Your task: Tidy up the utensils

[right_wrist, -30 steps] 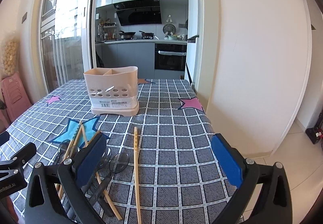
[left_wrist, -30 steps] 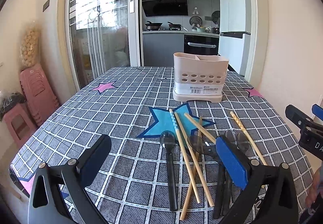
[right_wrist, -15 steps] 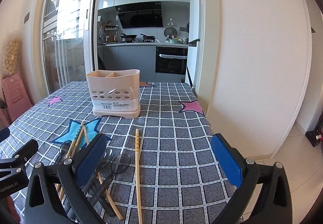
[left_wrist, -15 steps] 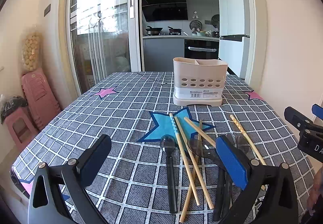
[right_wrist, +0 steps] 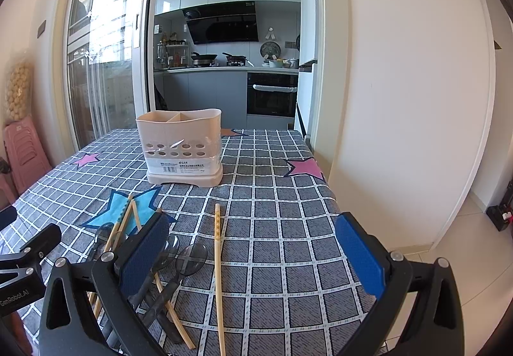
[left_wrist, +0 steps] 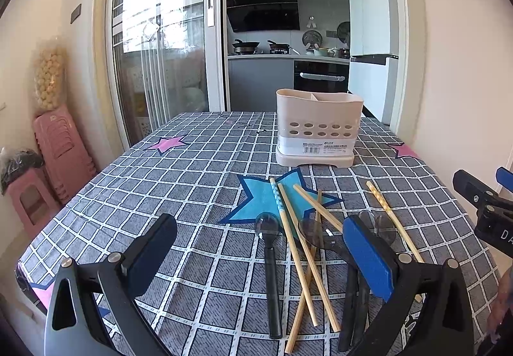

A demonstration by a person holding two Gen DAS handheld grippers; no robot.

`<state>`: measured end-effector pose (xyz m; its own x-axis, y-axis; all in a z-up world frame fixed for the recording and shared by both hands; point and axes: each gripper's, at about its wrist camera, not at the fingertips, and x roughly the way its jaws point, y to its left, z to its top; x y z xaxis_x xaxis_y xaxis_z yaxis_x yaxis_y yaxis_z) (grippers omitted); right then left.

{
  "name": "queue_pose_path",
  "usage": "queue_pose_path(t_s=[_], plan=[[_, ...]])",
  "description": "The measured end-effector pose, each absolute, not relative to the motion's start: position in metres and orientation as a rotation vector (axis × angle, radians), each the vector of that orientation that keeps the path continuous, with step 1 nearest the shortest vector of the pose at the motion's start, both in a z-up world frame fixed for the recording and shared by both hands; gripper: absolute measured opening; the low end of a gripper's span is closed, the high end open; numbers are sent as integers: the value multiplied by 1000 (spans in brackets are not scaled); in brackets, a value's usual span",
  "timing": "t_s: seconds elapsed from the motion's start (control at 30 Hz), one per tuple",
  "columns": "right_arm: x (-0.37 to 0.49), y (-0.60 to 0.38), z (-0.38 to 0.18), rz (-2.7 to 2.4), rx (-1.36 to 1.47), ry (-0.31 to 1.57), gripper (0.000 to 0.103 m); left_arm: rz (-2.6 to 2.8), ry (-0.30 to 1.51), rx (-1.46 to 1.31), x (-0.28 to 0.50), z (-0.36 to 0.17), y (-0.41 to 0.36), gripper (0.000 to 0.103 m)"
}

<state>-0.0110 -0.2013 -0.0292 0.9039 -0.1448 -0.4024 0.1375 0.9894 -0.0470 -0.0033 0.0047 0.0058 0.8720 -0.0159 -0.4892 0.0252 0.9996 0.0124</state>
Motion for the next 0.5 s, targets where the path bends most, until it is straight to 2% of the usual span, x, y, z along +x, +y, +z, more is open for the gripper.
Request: queue_pose_path(t_s=[0.5], plan=[[-11,-202,-29,-149,-16,417,103,-21,507,27,-4,7,4,103]])
